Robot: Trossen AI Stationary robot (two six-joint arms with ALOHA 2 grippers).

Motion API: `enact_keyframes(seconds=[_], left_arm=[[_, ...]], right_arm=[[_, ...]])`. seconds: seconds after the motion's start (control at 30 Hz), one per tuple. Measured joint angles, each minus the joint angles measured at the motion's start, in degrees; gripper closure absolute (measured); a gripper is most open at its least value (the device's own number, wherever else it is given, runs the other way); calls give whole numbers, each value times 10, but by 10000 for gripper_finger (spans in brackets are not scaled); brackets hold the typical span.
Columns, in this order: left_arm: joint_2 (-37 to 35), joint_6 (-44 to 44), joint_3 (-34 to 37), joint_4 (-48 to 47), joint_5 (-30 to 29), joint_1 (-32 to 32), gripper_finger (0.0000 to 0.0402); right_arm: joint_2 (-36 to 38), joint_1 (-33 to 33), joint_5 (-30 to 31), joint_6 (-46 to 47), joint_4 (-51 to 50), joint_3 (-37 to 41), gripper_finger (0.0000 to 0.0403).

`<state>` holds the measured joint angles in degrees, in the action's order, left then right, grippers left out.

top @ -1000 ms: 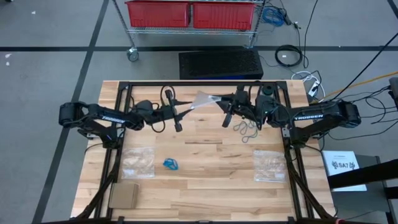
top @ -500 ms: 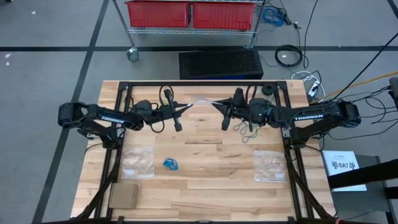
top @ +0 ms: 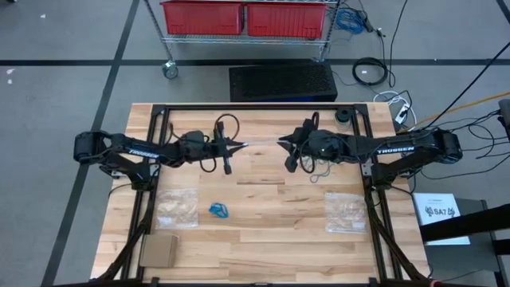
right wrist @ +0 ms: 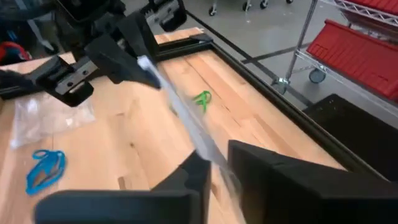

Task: Sort rubber bands
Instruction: Open the top transparent zip lock bag

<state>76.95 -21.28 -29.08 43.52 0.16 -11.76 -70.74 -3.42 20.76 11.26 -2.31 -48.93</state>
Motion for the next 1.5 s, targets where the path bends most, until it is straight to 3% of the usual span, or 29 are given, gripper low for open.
enact_keyframes(seconds=[0.33,0.53,0.7,0.83,1.27,1.5], left_arm=[[-34,22,0,-73,0,14,401],[-99,31,0,-183,-5,12,401],[-104,45,0,-257,-9,11,401],[-76,45,-10,-284,-11,11,401],[14,40,-120,-338,-11,11,401],[14,40,-128,-338,-6,11,401]], right_arm=[[14,0,1,-9,-6,0,216],[68,0,1,-41,-53,-7,174],[86,0,-3,-60,-107,-24,175],[61,0,-41,-97,-90,-24,191],[-118,6,-78,-109,124,-25,220],[-186,4,-92,-164,120,-83,246]])
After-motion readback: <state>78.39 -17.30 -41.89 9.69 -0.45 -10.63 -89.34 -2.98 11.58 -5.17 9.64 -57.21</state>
